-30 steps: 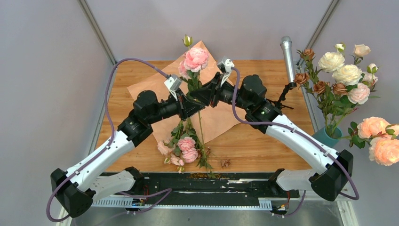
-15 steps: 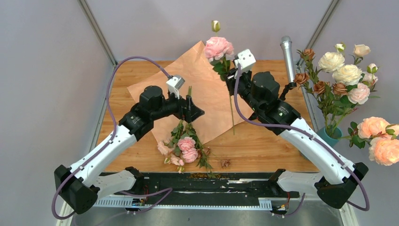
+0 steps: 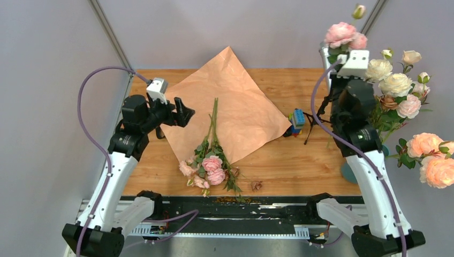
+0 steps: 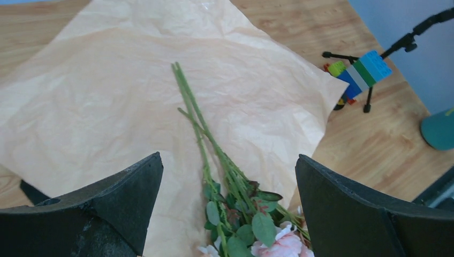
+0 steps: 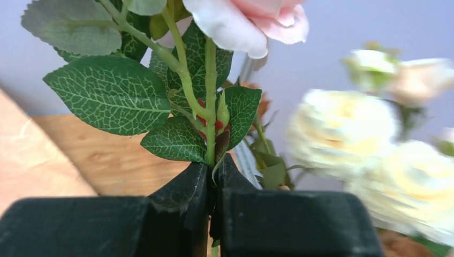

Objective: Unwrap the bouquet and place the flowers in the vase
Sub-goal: Insert the fake flower into the vase.

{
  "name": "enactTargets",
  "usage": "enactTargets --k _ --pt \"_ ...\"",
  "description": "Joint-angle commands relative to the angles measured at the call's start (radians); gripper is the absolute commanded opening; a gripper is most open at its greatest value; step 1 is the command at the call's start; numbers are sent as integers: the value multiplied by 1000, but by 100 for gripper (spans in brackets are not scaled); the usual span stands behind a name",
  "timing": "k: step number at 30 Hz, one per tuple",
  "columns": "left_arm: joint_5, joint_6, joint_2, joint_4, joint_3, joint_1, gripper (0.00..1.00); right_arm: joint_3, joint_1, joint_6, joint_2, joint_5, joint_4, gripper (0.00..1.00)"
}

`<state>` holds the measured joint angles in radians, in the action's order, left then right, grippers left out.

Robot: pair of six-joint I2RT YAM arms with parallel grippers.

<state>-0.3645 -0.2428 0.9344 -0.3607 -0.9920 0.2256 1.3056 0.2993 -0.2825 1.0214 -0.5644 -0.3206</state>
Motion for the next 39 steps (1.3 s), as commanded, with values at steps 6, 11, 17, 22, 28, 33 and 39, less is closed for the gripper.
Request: enactTargets --k 6,11,17,22,28,33,39 --pt "20 108 16 -37 13 -150 100 -7 -110 -161 -184 246 -39 0" --pt "24 113 34 -42 18 -170 100 32 -110 -179 -219 293 -88 0" --pt "31 100 25 -48 28 -172 100 114 -110 -239 -241 275 -171 0" --pt "33 78 26 -48 26 -171 100 127 -110 -231 -320 459 -188 0" --pt "28 49 33 -26 26 -171 100 48 -110 -258 -400 486 -131 0" --pt "28 38 41 -18 22 -172 100 29 -111 -371 -305 83 -21 0" --pt "31 26 46 -7 31 -171 100 -33 -111 -419 -294 25 139 0"
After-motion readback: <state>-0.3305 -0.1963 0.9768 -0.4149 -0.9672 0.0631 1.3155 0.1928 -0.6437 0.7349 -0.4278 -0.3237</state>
